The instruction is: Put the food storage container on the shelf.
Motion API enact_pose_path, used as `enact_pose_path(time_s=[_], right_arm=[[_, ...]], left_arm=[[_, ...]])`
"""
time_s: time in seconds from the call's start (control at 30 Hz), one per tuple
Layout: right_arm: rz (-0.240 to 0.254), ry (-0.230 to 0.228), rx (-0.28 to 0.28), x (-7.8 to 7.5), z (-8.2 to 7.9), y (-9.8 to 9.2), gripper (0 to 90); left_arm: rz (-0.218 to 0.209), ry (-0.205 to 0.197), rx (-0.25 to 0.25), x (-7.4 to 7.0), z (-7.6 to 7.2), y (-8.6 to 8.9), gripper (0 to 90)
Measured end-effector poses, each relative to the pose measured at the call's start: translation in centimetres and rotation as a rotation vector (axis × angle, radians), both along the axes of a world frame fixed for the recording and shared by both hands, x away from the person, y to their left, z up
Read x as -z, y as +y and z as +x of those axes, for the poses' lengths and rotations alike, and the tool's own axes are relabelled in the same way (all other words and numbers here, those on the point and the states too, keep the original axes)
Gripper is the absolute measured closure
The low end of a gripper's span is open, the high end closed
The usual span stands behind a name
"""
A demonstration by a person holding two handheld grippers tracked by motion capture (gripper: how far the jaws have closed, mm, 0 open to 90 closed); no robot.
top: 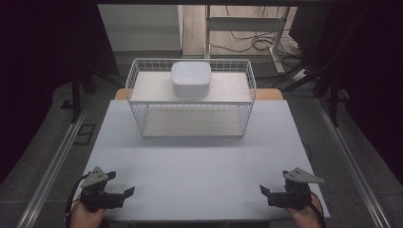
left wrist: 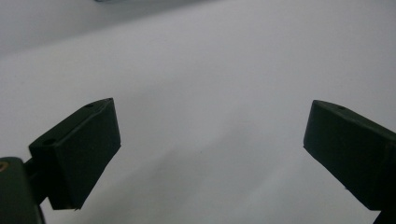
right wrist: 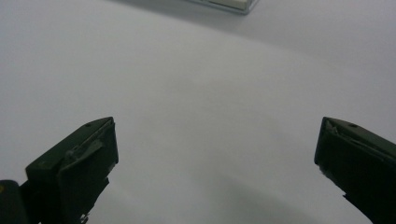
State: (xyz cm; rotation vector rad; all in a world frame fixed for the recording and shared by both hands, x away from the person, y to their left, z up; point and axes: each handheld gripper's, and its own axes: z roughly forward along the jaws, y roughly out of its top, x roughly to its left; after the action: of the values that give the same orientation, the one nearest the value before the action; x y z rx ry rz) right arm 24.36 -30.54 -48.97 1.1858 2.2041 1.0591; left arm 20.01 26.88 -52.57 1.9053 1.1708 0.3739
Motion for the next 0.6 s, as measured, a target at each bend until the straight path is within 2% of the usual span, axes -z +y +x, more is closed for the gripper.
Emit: enact_pose_path(time_s=[0.23, 0.37, 0.43, 0.6], right_arm=[[-0.013, 0.049, 0.014, 1.0, -0.7, -0.5, 0.0], [-0.038, 0.084, 0.004, 1.5, -0.8, -0.4, 0.0], [-0.044, 0.077, 0.006, 1.5, -0.9, -0.3, 0.0], [-0.032, 0.091, 0.000, 1.5, -0.8, -0.5, 0.9]], left_arm=[[0.001, 0.026, -0.004, 0.3, 0.1, 0.1, 3.5], [-0.011, 0.044, -0.007, 0.4, 0.3, 0.2, 3.6], [-0.013, 0.054, -0.008, 0.4, 0.4, 0.2, 4.1], [-0.005, 0.072, -0.010, 0.5, 0.5, 0.1, 6.1]])
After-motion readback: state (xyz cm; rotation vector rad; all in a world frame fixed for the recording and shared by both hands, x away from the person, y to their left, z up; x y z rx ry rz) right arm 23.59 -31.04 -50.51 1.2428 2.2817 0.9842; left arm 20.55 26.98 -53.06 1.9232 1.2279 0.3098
